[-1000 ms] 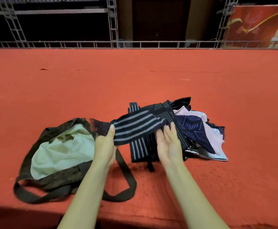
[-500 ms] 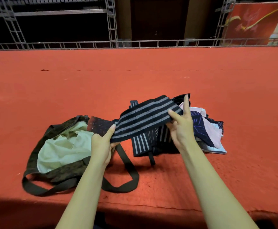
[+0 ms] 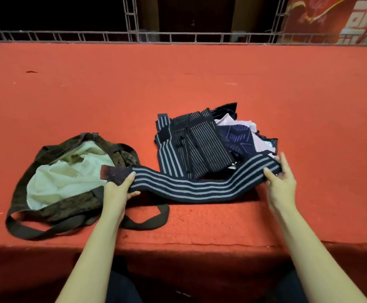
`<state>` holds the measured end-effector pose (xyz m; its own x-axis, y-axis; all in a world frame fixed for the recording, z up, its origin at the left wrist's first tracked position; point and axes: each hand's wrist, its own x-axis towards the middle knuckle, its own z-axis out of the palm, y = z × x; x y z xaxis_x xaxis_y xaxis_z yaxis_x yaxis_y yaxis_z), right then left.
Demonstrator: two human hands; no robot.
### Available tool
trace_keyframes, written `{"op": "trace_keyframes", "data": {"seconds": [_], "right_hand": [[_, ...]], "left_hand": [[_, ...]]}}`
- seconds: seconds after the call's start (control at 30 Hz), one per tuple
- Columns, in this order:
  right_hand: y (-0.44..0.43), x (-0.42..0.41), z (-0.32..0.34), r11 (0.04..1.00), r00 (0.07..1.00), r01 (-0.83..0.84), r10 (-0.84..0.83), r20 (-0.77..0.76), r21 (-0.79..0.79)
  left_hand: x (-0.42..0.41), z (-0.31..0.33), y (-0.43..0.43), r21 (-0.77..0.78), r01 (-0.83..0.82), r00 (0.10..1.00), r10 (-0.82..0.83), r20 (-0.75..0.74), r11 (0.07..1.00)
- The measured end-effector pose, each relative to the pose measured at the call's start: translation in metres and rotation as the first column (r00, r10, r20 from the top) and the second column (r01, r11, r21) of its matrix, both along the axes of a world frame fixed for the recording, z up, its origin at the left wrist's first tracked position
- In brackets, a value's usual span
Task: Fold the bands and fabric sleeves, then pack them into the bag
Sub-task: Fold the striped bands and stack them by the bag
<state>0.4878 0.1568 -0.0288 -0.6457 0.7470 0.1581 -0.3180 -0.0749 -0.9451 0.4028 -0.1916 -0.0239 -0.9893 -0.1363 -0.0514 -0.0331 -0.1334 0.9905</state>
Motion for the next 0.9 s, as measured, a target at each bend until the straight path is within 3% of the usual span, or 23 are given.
{"op": "trace_keyframes", "data": {"seconds": [0.23, 0.33, 0.4, 0.47, 0.53, 0.63, 0.7, 0.77, 0.83, 0.87, 0.9], "right_hand": [[0.026, 0.042, -0.029, 0.997, 0.993, 0.074, -0.071, 0.091, -0.024], [0.044, 0.055, -0.034, 0.992, 0.981, 0.113, -0.119, 0.152, 0.047], [0.05, 0.06, -0.038, 0.992, 0.972, 0.098, -0.114, 0.206, 0.085], [0.051, 0.062, -0.041, 0.99, 0.967, 0.083, -0.107, 0.231, 0.114], [0.049, 0.06, -0.042, 0.98, 0.964, 0.07, -0.115, 0.241, 0.186], [0.045, 0.059, -0.04, 0.958, 0.96, 0.042, -0.118, 0.253, 0.284], [0.041, 0.059, -0.038, 0.937, 0.961, 0.029, -0.122, 0.248, 0.347], [0.031, 0.058, -0.033, 0.931, 0.967, 0.007, -0.099, 0.234, 0.365], [0.01, 0.054, -0.024, 0.935, 0.977, -0.061, -0.016, 0.212, 0.349], [-0.003, 0.05, -0.02, 0.932, 0.976, -0.106, 0.031, 0.216, 0.346], [-0.019, 0.045, -0.017, 0.919, 0.97, -0.163, 0.082, 0.23, 0.36]], "left_hand": [[0.009, -0.014, -0.011, -0.016, 0.108, 0.993, -0.107, 0.049, 0.994], [0.013, -0.018, -0.005, -0.118, 0.129, 0.99, -0.122, 0.065, 0.985], [0.015, -0.025, -0.002, -0.283, 0.116, 0.992, -0.099, 0.075, 0.952], [0.017, -0.029, 0.003, -0.522, 0.075, 0.996, -0.043, 0.072, 0.849], [0.022, -0.031, 0.011, -0.664, -0.039, 0.999, 0.028, -0.028, 0.747], [0.028, -0.038, 0.023, -0.781, -0.217, 0.961, -0.015, -0.277, 0.585], [0.03, -0.044, 0.028, -0.856, -0.36, 0.919, -0.018, -0.394, 0.371], [0.033, -0.042, 0.036, -0.858, -0.448, 0.886, 0.002, -0.463, 0.251], [0.038, -0.035, 0.048, -0.827, -0.495, 0.839, -0.098, -0.535, 0.268], [0.04, -0.032, 0.056, -0.818, -0.456, 0.82, -0.19, -0.539, 0.351], [0.041, -0.029, 0.066, -0.807, -0.326, 0.828, -0.264, -0.496, 0.493]]}}
